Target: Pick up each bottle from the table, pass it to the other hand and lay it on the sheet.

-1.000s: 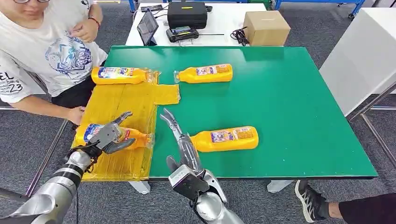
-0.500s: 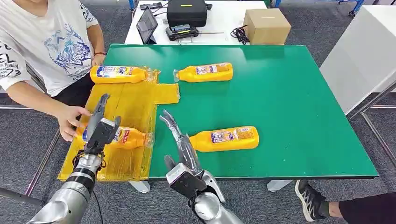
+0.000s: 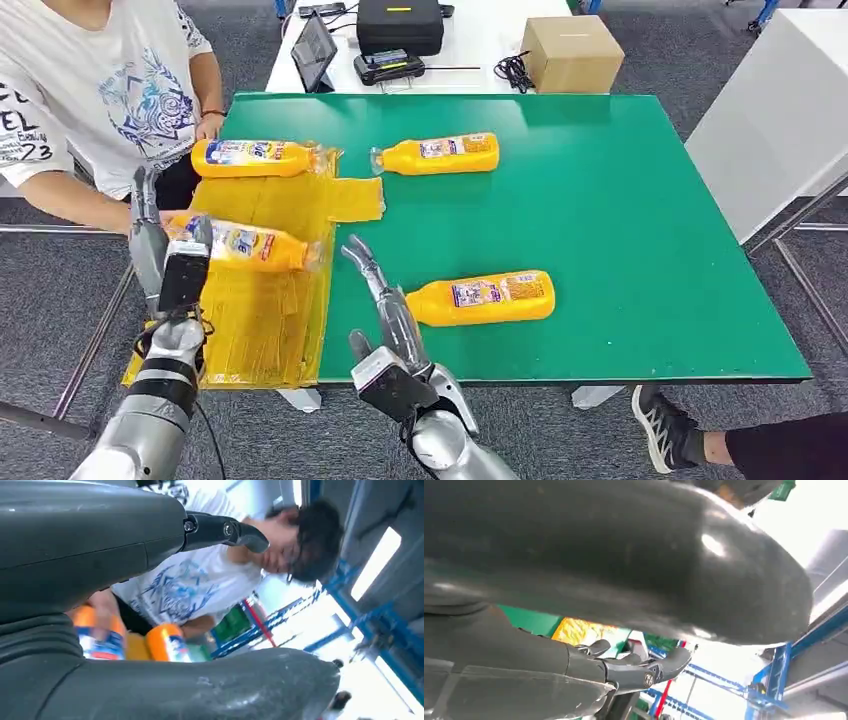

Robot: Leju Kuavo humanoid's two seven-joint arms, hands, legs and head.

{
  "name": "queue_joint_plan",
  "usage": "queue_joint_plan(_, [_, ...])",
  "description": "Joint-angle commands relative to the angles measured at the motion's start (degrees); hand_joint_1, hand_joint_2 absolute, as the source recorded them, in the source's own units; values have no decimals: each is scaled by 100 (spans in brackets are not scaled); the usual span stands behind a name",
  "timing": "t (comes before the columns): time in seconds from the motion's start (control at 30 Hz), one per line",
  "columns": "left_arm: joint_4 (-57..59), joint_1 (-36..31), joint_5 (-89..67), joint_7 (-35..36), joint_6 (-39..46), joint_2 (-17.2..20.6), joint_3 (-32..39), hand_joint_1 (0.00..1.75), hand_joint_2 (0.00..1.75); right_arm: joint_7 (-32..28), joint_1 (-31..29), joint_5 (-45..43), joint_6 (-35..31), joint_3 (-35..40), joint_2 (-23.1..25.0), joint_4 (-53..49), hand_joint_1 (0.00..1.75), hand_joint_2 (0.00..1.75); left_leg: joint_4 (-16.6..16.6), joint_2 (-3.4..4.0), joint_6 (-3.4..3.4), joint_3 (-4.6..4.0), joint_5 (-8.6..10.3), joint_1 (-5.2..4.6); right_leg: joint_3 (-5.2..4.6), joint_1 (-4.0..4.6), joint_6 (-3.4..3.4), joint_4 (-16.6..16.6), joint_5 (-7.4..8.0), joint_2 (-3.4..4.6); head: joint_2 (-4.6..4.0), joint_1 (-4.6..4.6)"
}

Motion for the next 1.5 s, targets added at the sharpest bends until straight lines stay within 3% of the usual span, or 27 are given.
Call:
queue_joint_plan(0.03, [-220,127,1620,-105,-770,-152,464,0,0,984,-95,991,-348,-273,-764,-471,0,0,-4,-1,-3,11,-3,3,13,4,-5,-6,-3,-3,0,-2])
queue_joint_plan(0.07, [-241,233,1750,-105,-855,-146,586,0,0,1120,-145,1199,-352,-399,-941,-552,0,175,-9,1,-4,27,-7,5,30,7,-7,-14,-5,-3,0,-2])
queue_joint_plan(0.1, [-186,338,1875,-105,-996,-163,699,0,0,1390,-197,1523,-392,-554,-1113,-558,0,175,-11,3,-2,24,-4,1,25,3,-4,-15,-2,0,0,-2])
queue_joint_plan(0.13, [-321,507,1919,-105,-1136,-156,733,0,175,1569,-283,1725,-309,-693,-1308,-546,0,175,-11,6,-3,31,-7,4,33,6,-6,-18,-3,2,0,-2])
queue_joint_plan(0.33, [-935,1419,1401,-105,-1317,-244,588,0,175,2396,-1003,2383,625,-1457,-2215,-69,0,175,-6,12,3,15,-4,-13,15,-11,2,-10,1,8,0,-2])
queue_joint_plan(0.6, [-377,1537,816,-105,-1545,-472,254,0,175,2728,-1674,2540,1202,-1535,-2451,880,0,175,-1,12,-3,27,-13,-19,27,-14,-5,-8,-4,8,0,-7])
queue_joint_plan(0.93, [-278,1481,749,-105,-1610,-490,214,0,175,2738,-1771,2552,1255,-1499,-2393,1235,0,175,2,12,-6,32,-21,-13,33,-8,-8,-6,-10,7,0,-4])
queue_joint_plan(1.17, [17,1248,691,-105,-1594,-417,82,0,175,2382,-2283,1827,2443,-1094,-2479,2177,0,175,1,10,-2,20,-9,-13,21,-10,-2,-8,1,6,0,-4])
queue_joint_plan(1.33, [404,981,760,-105,-1608,-370,-274,0,175,1793,-3110,625,3966,-339,-2826,2635,0,175,5,5,2,2,-4,-20,3,-17,2,1,4,3,0,-4])
queue_joint_plan(1.4, [560,892,805,-105,-1606,-373,-416,0,175,1801,-3422,123,4468,-21,-2979,2521,0,175,15,11,3,6,-8,-19,8,-15,1,10,2,8,0,-7])
queue_joint_plan(1.5, [651,839,935,-105,-1593,-389,-487,0,175,2044,-3679,-384,4609,353,-3147,2305,0,175,15,9,12,-7,0,-28,-6,-22,11,12,8,7,0,-5])
